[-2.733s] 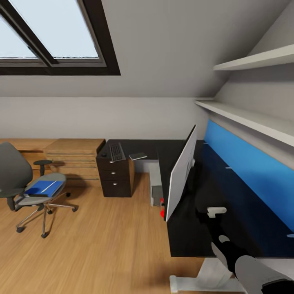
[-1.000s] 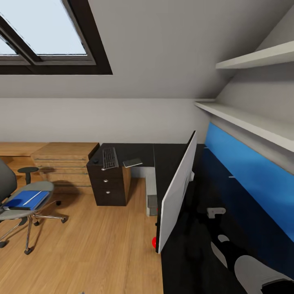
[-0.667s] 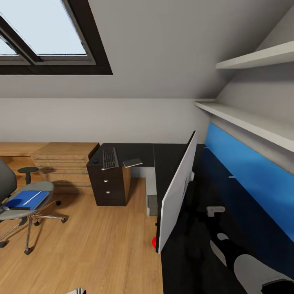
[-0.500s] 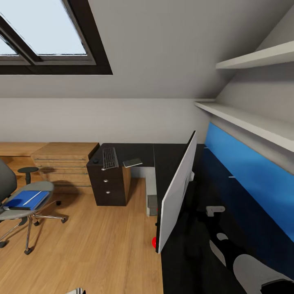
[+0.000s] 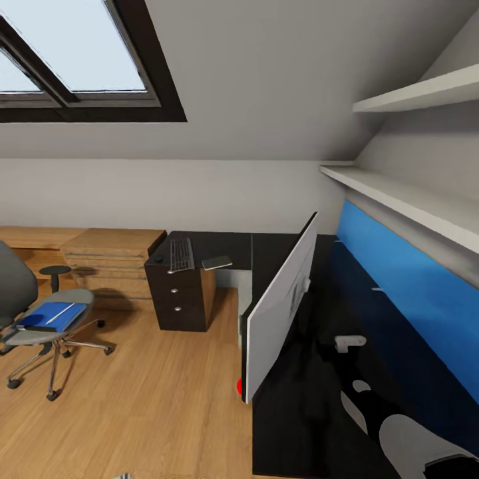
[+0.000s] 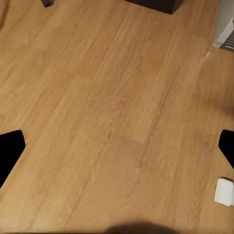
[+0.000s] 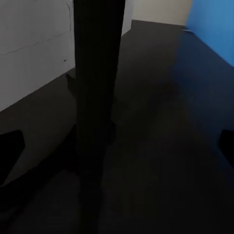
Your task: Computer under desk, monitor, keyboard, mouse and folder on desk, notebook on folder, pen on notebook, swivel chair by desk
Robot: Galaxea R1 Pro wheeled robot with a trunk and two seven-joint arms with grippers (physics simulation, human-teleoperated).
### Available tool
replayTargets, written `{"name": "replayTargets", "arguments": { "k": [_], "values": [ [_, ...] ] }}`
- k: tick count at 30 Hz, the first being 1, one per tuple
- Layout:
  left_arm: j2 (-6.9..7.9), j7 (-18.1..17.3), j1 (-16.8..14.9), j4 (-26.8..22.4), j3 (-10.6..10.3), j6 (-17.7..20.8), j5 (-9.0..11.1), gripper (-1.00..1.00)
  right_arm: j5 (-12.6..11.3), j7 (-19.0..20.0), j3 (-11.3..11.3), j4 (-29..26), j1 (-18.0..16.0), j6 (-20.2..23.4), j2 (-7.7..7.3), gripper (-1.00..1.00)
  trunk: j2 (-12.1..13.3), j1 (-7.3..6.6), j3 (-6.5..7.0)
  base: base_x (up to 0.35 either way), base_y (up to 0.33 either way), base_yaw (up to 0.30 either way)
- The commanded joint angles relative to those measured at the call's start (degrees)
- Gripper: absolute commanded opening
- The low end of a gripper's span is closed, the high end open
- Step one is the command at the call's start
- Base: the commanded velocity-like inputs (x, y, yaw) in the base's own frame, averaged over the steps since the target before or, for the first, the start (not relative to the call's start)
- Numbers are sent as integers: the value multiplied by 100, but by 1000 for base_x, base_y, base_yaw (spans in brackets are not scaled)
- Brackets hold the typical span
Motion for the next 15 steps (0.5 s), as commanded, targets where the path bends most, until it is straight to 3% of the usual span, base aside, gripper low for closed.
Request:
{"name": "replayTargets", "arguments": {
  "k": [1, 15],
  "values": [
    [5, 23, 0, -7, -7, 10, 50, 100, -42, -29, 50, -2, -5, -15, -4, 100, -12, 4, -11, -11, -28, 93],
    [5, 33, 0, -1, 41, 5, 47, 100, -27, -34, 57, 18, -5, -7, 2, 100, -12, 4, -11, -2, -6, 21]
  ]
}}
